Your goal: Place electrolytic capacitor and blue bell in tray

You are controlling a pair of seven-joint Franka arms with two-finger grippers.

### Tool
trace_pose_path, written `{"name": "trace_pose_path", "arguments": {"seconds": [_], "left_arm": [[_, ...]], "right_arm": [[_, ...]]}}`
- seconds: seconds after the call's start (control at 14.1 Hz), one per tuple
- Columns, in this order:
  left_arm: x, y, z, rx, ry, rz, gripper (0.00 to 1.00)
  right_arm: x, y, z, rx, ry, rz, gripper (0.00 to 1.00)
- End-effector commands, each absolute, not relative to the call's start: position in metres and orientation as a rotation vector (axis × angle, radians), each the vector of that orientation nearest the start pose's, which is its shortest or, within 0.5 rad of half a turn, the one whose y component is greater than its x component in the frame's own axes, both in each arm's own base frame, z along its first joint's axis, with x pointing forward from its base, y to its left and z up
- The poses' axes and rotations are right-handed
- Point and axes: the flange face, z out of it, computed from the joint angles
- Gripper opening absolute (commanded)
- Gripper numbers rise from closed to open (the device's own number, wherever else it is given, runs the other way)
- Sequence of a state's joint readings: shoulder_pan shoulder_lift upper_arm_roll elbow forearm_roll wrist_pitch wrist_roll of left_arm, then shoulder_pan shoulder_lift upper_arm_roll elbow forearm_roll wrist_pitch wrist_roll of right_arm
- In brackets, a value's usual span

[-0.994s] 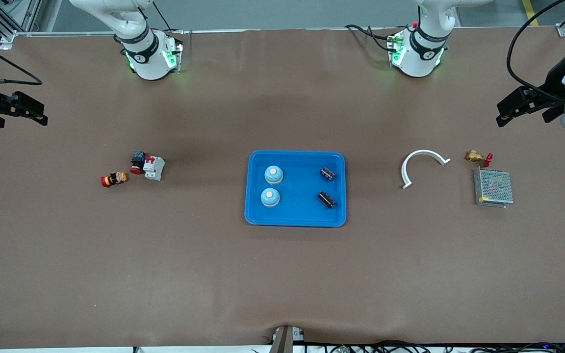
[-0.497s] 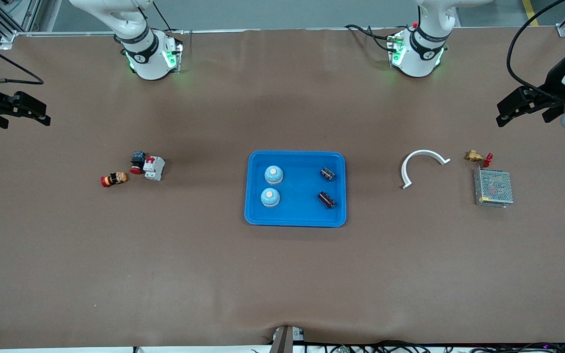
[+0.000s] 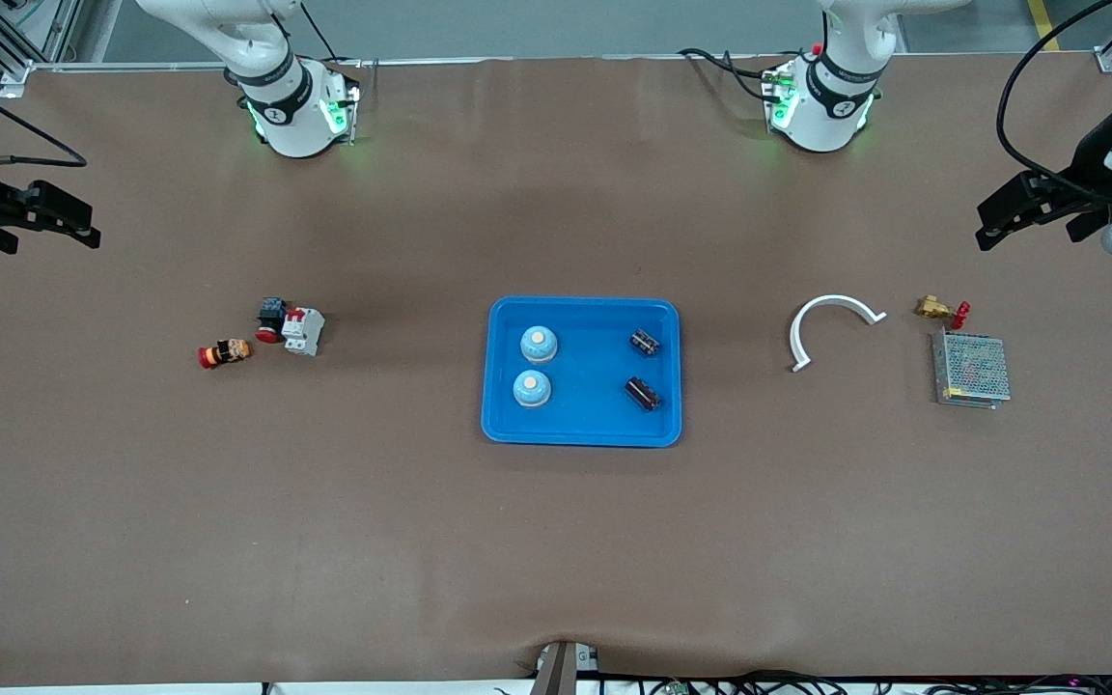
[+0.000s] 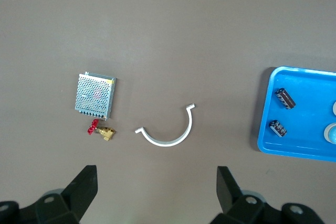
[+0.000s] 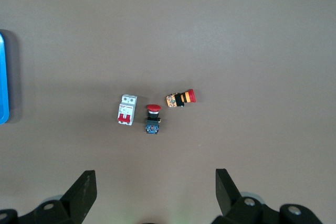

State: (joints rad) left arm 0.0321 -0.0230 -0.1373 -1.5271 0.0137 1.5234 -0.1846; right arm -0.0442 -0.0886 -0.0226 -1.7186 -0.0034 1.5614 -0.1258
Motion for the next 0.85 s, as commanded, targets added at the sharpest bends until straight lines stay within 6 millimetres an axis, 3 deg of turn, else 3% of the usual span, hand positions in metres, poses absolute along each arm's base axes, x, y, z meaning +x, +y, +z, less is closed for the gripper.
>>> {"name": "trace_pose_path", "arguments": {"seconds": [0.0, 0.78], "left_arm": [[0.541, -0.058, 0.652, -3.131, -0.107, -0.011, 1.00], [0.540, -0.055, 0.663, -3.133, -0.119, -0.047, 1.00]], "right_arm": [[0.522, -0.039, 0.607, -3.117, -0.093, 0.098, 1.00], [0.524, -0.046, 0.609, -3.124, -0.026, 0.082, 1.00]]}}
